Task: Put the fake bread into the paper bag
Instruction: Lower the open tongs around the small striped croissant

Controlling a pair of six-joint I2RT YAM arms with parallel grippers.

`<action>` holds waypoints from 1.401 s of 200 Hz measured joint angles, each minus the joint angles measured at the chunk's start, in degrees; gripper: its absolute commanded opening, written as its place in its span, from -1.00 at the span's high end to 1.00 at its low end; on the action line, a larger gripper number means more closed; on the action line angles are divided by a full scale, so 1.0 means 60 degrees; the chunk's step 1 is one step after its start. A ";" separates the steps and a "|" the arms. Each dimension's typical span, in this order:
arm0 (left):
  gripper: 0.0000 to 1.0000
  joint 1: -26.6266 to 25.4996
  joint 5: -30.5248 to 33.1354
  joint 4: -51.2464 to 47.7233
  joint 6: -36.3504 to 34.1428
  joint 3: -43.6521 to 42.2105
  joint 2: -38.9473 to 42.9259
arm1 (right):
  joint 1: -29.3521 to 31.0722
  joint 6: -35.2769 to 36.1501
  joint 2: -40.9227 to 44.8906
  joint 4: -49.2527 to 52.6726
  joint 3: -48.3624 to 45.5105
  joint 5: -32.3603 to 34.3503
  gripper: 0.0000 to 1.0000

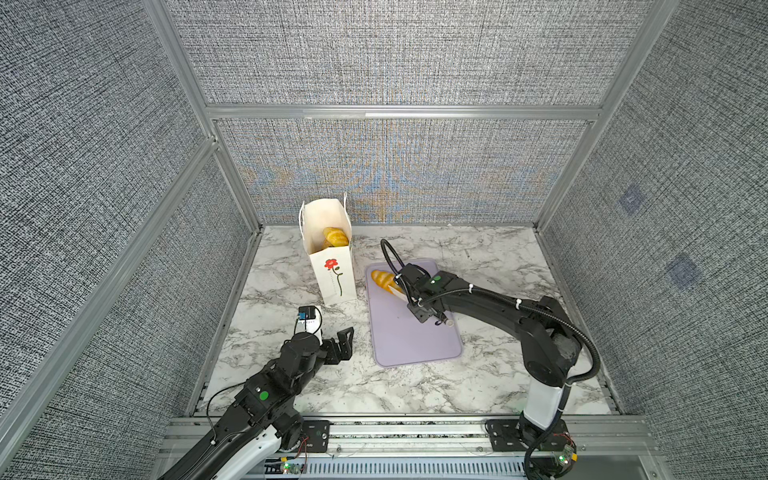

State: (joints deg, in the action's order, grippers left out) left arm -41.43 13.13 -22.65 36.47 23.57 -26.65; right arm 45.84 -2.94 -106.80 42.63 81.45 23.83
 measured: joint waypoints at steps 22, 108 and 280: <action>-0.99 0.0000 0.0000 -0.0022 0.0000 0.0000 -0.0007 | -0.0087 0.0011 -0.0055 -0.0255 -0.0011 -0.0423 -0.17; -0.99 0.0000 0.0000 -0.0025 0.0000 0.0000 -0.0033 | -0.0477 0.0215 -0.0452 -0.0667 -0.0007 -0.1115 -0.17; -0.99 0.0000 0.0033 -0.0022 -0.0015 0.0055 -0.0219 | -0.0758 0.0543 -0.1519 -0.0772 0.0994 -0.1829 -0.14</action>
State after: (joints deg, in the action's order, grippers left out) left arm -41.43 13.32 -22.79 36.38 23.90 -27.97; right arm 41.30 0.32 -115.92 38.00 87.42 12.86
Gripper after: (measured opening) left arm 0.993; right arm 0.575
